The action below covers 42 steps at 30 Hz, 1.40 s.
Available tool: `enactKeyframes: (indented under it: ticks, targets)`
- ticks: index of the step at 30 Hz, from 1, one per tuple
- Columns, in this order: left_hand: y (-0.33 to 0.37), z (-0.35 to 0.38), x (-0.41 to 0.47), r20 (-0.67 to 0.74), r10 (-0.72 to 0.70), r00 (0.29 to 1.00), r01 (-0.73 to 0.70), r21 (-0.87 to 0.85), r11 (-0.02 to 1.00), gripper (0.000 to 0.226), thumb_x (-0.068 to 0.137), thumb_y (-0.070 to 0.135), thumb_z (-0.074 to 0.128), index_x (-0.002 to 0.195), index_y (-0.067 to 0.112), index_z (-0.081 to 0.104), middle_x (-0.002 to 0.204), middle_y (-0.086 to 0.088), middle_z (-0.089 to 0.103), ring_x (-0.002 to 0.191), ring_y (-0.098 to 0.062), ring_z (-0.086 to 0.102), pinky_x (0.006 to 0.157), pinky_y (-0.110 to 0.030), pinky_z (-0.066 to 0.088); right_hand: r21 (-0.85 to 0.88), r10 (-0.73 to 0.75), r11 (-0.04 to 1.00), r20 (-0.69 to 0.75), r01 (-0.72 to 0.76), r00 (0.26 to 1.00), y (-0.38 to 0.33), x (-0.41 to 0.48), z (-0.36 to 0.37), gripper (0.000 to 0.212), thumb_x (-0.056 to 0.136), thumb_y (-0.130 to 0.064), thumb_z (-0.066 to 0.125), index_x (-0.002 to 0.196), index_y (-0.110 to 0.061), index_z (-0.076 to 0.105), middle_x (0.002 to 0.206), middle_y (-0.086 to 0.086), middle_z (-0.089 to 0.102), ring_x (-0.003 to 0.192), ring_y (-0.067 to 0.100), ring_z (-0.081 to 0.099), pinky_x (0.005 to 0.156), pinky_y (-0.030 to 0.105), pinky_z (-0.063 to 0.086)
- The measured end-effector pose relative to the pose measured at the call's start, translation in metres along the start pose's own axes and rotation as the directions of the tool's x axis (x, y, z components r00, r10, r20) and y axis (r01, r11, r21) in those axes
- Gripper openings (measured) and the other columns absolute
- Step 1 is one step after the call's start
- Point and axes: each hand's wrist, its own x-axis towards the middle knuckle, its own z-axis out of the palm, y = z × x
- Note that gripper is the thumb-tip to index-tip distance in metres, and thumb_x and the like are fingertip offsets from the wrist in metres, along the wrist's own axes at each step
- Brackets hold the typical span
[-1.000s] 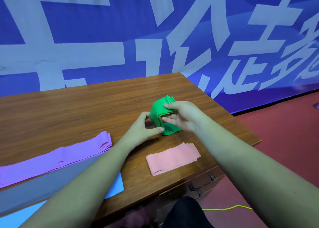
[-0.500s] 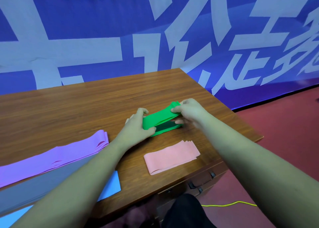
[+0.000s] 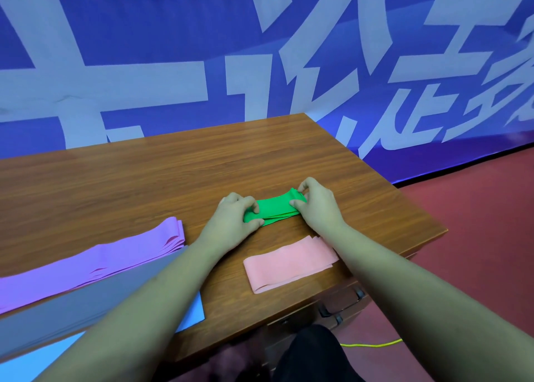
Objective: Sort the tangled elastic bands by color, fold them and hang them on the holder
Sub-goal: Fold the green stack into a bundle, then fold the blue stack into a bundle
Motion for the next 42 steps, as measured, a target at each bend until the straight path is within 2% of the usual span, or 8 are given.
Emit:
enactKeyframes:
  ticks: [5, 9, 20, 24, 28, 33, 38, 42]
  targets:
    - [0.000, -0.008, -0.001, -0.027, 0.040, 0.999, -0.035, 0.140, 0.989, 0.027, 0.082, 0.044, 0.071, 0.104, 0.028, 0.069, 0.125, 0.007, 0.049, 0.114, -0.018, 0.042, 0.099, -0.038, 0.042, -0.154, -0.021, 0.988, -0.058, 0.012, 0.998, -0.007, -0.009, 0.003, 0.038, 0.089, -0.032, 0.066, 0.124, -0.018, 0.058, 0.120, 0.010, 0.050, 0.118, 0.027, 0.048, 0.097, 0.035, 0.043]
    - [0.003, -0.034, -0.013, -0.021, 0.047, 0.999, -0.047, 0.018, 0.999, 0.020, 0.085, 0.033, 0.070, 0.103, 0.023, 0.068, 0.114, 0.006, 0.051, 0.107, -0.014, 0.049, 0.099, -0.032, 0.041, -0.118, -0.008, 0.993, -0.082, -0.001, 0.997, -0.021, -0.016, -0.012, 0.040, 0.090, -0.031, 0.061, 0.124, -0.010, 0.056, 0.124, 0.014, 0.045, 0.119, 0.033, 0.047, 0.104, 0.040, 0.041]
    - [-0.050, -0.167, -0.144, -0.223, -0.228, 0.948, 0.235, 0.007, 0.972, 0.008, 0.087, 0.017, 0.068, 0.080, 0.021, 0.067, 0.083, -0.001, 0.067, 0.081, -0.022, 0.062, 0.074, -0.030, 0.045, 0.098, -0.429, 0.902, 0.070, 0.421, 0.901, -0.136, -0.124, 0.023, 0.033, 0.092, -0.027, 0.058, 0.118, -0.009, 0.064, 0.120, 0.011, 0.055, 0.115, 0.026, 0.054, 0.102, 0.030, 0.037]
    - [-0.074, -0.186, -0.213, -0.314, -0.367, 0.876, 0.369, -0.055, 0.928, 0.010, 0.087, 0.016, 0.066, 0.078, 0.020, 0.067, 0.080, -0.001, 0.070, 0.078, -0.022, 0.063, 0.074, -0.034, 0.048, 0.160, -0.539, 0.839, 0.128, 0.520, 0.832, -0.170, -0.170, 0.062, 0.029, 0.091, -0.021, 0.056, 0.114, -0.007, 0.065, 0.116, 0.011, 0.058, 0.113, 0.026, 0.055, 0.102, 0.030, 0.037]
    - [-0.099, -0.186, -0.276, -0.396, -0.484, 0.780, 0.463, -0.155, 0.873, 0.014, 0.085, 0.009, 0.063, 0.077, 0.021, 0.063, 0.075, -0.003, 0.066, 0.067, -0.017, 0.055, 0.063, -0.019, 0.041, 0.229, -0.623, 0.780, 0.186, 0.583, 0.760, -0.195, -0.216, 0.097, 0.024, 0.090, -0.019, 0.054, 0.108, -0.007, 0.065, 0.112, 0.008, 0.059, 0.110, 0.023, 0.055, 0.097, 0.030, 0.039]
    - [-0.130, -0.173, -0.329, -0.459, -0.617, 0.640, 0.610, -0.185, 0.770, 0.012, 0.079, 0.011, 0.068, 0.082, 0.018, 0.059, 0.086, -0.010, 0.062, 0.081, -0.026, 0.059, 0.075, -0.034, 0.044, 0.254, -0.702, 0.712, 0.276, 0.655, 0.656, -0.206, -0.259, 0.135, 0.024, 0.091, -0.023, 0.049, 0.106, -0.013, 0.065, 0.108, -0.001, 0.060, 0.106, 0.018, 0.054, 0.095, 0.033, 0.044]
    - [-0.138, -0.164, -0.345, -0.402, -0.751, 0.524, 0.766, -0.163, 0.622, 0.036, 0.078, 0.033, 0.069, 0.102, 0.009, 0.059, 0.103, -0.015, 0.063, 0.103, -0.037, 0.056, 0.090, -0.040, 0.045, 0.168, -0.712, 0.701, 0.221, 0.693, 0.667, -0.203, -0.269, 0.152, 0.019, 0.089, -0.022, 0.050, 0.101, -0.018, 0.064, 0.104, -0.009, 0.058, 0.101, 0.014, 0.052, 0.096, 0.030, 0.039]
    - [-0.128, -0.161, -0.338, -0.328, -0.819, 0.471, 0.833, -0.141, 0.536, 0.040, 0.079, 0.044, 0.068, 0.087, 0.006, 0.059, 0.097, -0.017, 0.068, 0.099, -0.039, 0.061, 0.075, -0.036, 0.045, 0.163, -0.717, 0.696, 0.193, 0.699, 0.670, -0.200, -0.270, 0.154, 0.019, 0.089, -0.022, 0.050, 0.103, -0.020, 0.063, 0.107, -0.011, 0.058, 0.105, 0.010, 0.051, 0.097, 0.024, 0.036]
